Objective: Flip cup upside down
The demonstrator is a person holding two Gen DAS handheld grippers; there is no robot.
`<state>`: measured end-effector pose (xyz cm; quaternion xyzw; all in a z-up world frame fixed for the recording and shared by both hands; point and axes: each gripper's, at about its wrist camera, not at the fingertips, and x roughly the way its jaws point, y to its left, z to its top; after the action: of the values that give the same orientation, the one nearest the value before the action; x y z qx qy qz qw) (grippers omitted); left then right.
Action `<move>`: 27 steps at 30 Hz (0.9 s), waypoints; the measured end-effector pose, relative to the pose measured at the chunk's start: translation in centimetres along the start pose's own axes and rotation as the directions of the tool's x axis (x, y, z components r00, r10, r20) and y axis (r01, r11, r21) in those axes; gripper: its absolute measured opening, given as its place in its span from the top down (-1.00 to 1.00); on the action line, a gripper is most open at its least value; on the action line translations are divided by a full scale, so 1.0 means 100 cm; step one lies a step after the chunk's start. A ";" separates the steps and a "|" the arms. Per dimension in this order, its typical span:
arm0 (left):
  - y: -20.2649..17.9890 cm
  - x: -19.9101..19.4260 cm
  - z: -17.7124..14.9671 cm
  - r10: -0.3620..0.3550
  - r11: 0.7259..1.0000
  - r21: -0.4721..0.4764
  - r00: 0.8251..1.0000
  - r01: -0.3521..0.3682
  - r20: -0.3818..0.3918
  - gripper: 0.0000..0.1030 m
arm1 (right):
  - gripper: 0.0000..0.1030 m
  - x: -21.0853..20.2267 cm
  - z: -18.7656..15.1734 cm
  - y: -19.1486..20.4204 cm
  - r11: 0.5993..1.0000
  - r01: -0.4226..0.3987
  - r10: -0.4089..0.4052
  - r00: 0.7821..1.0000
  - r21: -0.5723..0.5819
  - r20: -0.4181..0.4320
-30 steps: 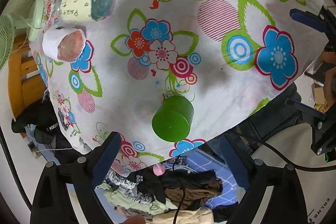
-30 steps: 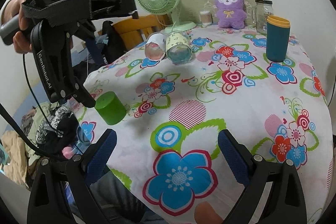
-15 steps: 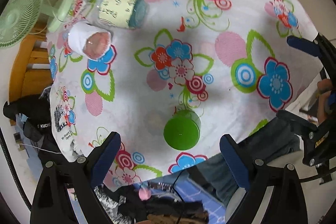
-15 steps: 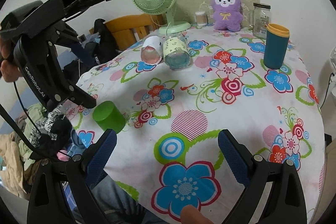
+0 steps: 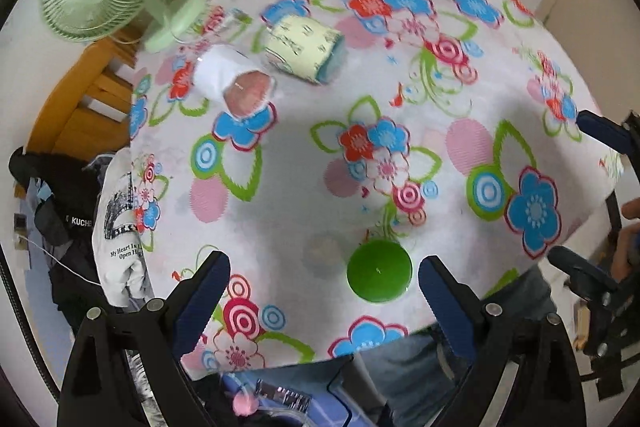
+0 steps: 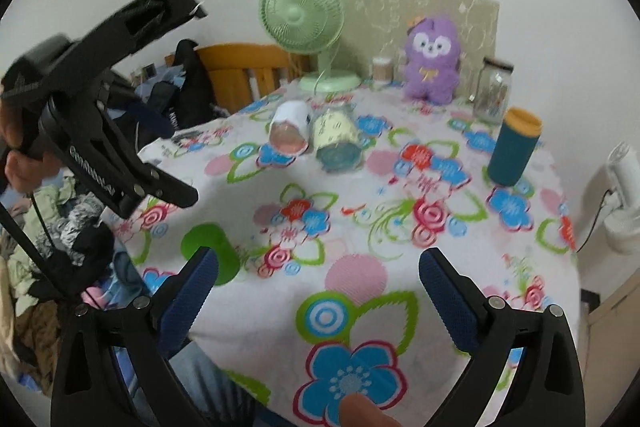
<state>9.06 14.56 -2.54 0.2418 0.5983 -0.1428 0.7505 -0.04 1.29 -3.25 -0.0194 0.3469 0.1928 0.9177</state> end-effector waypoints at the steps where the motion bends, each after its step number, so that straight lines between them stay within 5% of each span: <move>1: 0.003 -0.002 -0.001 -0.005 1.000 -0.011 1.000 0.005 0.020 -0.87 | -0.99 -0.003 0.004 0.000 1.000 0.018 -0.018 1.000 0.003 0.017; 6: 0.012 -0.017 -0.010 -0.008 0.997 -0.071 0.981 0.023 0.195 -0.87 | -0.99 -0.018 0.019 0.002 0.996 0.085 -0.087 0.992 0.028 0.087; 15: 0.029 -0.030 -0.046 0.043 0.966 -0.246 0.886 0.082 0.461 -0.96 | -0.99 -0.032 0.033 0.017 0.990 0.114 -0.125 0.982 0.082 0.145; 19: 0.038 -0.033 -0.065 0.099 0.937 -0.333 0.834 0.106 0.543 -1.00 | -0.99 -0.033 0.030 0.024 0.989 0.121 -0.133 0.980 0.091 0.146; 27: 0.043 -0.033 -0.095 0.205 0.892 -0.438 0.764 0.112 0.612 -1.00 | -0.99 -0.037 0.022 0.036 0.981 0.167 -0.180 0.975 0.101 0.129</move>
<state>2.57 23.05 -0.15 0.0130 0.3144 -0.0553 0.9476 -2.46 3.76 1.16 0.0046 0.2878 0.0971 0.9527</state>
